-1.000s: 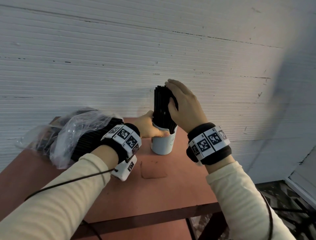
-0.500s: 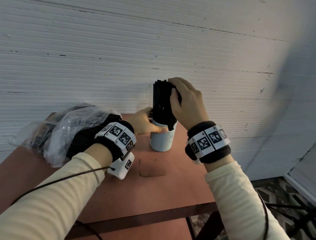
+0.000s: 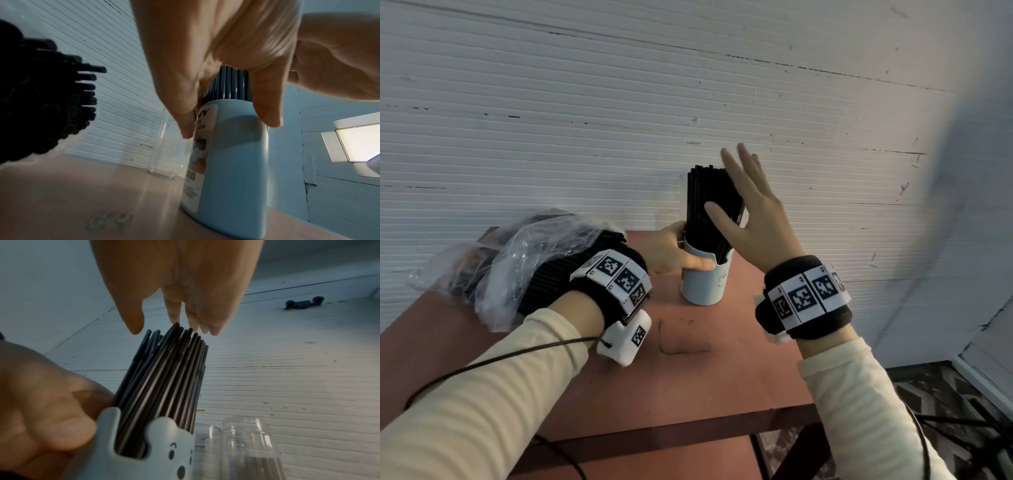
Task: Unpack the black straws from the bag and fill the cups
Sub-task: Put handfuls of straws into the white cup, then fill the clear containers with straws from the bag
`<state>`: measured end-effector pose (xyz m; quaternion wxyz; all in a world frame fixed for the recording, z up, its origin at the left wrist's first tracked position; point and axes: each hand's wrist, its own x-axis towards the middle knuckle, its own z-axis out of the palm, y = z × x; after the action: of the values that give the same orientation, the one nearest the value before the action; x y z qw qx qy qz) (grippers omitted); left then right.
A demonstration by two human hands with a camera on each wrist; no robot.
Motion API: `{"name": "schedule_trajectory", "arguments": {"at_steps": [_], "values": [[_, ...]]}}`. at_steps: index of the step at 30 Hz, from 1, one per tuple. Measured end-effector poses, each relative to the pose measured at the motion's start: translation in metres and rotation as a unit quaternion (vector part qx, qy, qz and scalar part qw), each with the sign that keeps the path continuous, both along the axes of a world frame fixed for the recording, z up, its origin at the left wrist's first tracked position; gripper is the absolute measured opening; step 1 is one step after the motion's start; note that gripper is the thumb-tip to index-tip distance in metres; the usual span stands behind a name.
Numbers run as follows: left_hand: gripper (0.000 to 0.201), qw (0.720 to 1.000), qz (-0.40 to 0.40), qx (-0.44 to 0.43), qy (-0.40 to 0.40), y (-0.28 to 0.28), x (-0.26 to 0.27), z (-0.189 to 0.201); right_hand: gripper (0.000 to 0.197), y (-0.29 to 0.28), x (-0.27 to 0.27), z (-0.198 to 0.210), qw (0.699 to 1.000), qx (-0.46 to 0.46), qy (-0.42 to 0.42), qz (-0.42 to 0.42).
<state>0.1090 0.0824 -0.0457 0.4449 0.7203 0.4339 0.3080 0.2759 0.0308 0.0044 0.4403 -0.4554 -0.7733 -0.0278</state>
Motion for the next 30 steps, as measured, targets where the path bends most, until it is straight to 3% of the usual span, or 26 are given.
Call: {"name": "schedule_trajectory", "arguments": {"at_steps": [3,5,7,9,11,14,17,21,25,30], "values": [[0.107,1.000,-0.025,0.011,-0.008,-0.005,-0.005,0.002,0.095,-0.004,0.007,0.000,0.996,-0.062,0.056,-0.010],[0.113,0.999,0.023,0.020,-0.023,-0.009,-0.011,0.010,0.108,-0.004,0.010,-0.002,0.989,-0.115,0.091,-0.025],[0.091,0.993,0.099,0.057,-0.038,-0.018,-0.019,0.025,0.116,-0.001,0.011,-0.007,0.979,-0.168,0.112,-0.023],[0.057,0.979,0.153,0.126,-0.053,-0.028,-0.033,0.042,0.114,0.002,0.012,-0.014,0.969,-0.216,0.123,-0.009],[0.039,0.963,0.187,0.178,-0.071,-0.038,-0.052,0.059,0.106,0.006,0.014,-0.022,0.956,-0.267,0.120,-0.010],[0.031,0.945,0.243,0.213,-0.047,-0.047,-0.088,0.071,0.112,0.011,0.015,-0.029,0.926,-0.366,0.091,-0.034],[0.032,0.937,0.280,0.206,0.033,-0.052,-0.131,0.072,0.083,0.009,0.010,-0.029,0.885,-0.451,0.118,-0.001],[0.043,0.961,0.207,0.107,0.150,-0.050,-0.174,0.060,0.077,0.012,-0.001,-0.030,0.870,-0.465,0.164,0.015],[0.052,0.977,0.147,0.059,0.144,-0.045,-0.182,0.047,0.077,0.037,-0.026,-0.035,0.859,-0.468,0.209,0.019],[0.047,0.974,0.166,0.075,0.136,-0.024,-0.183,0.032,0.081,0.082,-0.069,-0.049,0.878,-0.408,0.249,-0.025]]}}
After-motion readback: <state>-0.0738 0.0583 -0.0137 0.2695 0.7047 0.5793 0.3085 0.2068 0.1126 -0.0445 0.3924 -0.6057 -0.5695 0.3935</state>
